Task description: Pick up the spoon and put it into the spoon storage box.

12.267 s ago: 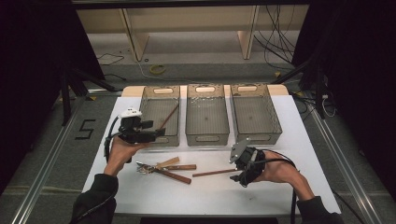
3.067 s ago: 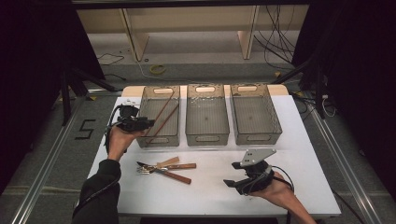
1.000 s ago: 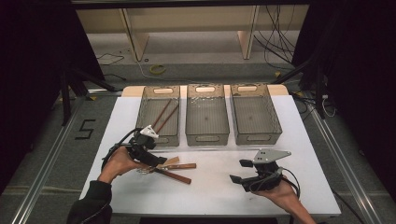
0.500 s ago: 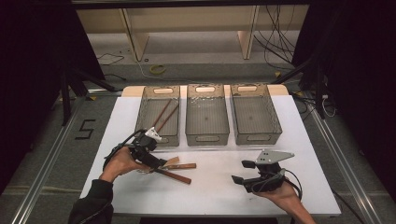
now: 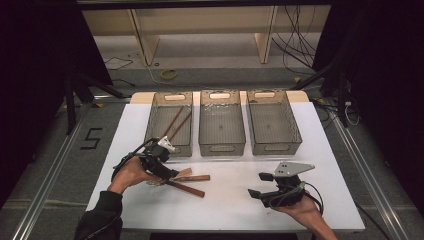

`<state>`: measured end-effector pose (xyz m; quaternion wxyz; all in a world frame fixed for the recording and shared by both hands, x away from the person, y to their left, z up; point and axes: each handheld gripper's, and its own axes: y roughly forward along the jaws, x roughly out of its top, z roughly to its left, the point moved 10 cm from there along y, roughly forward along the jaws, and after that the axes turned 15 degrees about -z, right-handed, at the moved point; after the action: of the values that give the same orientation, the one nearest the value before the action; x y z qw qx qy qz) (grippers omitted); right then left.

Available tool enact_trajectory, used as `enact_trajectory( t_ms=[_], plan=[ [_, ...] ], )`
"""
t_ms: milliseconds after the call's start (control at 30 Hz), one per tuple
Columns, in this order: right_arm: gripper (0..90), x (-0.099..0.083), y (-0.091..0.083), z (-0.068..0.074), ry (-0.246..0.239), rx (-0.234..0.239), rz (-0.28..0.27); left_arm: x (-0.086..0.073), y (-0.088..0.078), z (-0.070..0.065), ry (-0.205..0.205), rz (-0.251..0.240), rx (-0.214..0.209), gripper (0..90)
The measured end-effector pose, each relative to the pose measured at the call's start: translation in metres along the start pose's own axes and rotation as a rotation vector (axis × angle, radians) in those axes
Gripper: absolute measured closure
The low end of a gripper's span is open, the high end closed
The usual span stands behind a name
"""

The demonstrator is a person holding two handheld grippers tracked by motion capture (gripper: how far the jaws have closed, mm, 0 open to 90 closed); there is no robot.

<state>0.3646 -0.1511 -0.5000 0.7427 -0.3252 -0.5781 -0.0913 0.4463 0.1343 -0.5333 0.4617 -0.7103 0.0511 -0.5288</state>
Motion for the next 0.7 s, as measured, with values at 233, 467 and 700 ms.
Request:
enact_trajectory(
  t_ms=[233, 467, 700],
  plan=[
    [31.1, -0.001, 0.000, 0.000, -0.003, 0.000, 0.007, -0.005, 0.004, -0.002, 0.027, 0.041, -0.017, 37.9],
    [31.1, -0.002, 0.001, 0.001, -0.008, 0.003, 0.012, -0.012, 0.006, -0.006, 0.041, 0.092, -0.039, 49.6],
    [31.3, -0.002, 0.001, 0.001, -0.011, 0.004, 0.012, -0.018, 0.012, -0.008, 0.017, 0.119, -0.057, 58.9]
  ],
)
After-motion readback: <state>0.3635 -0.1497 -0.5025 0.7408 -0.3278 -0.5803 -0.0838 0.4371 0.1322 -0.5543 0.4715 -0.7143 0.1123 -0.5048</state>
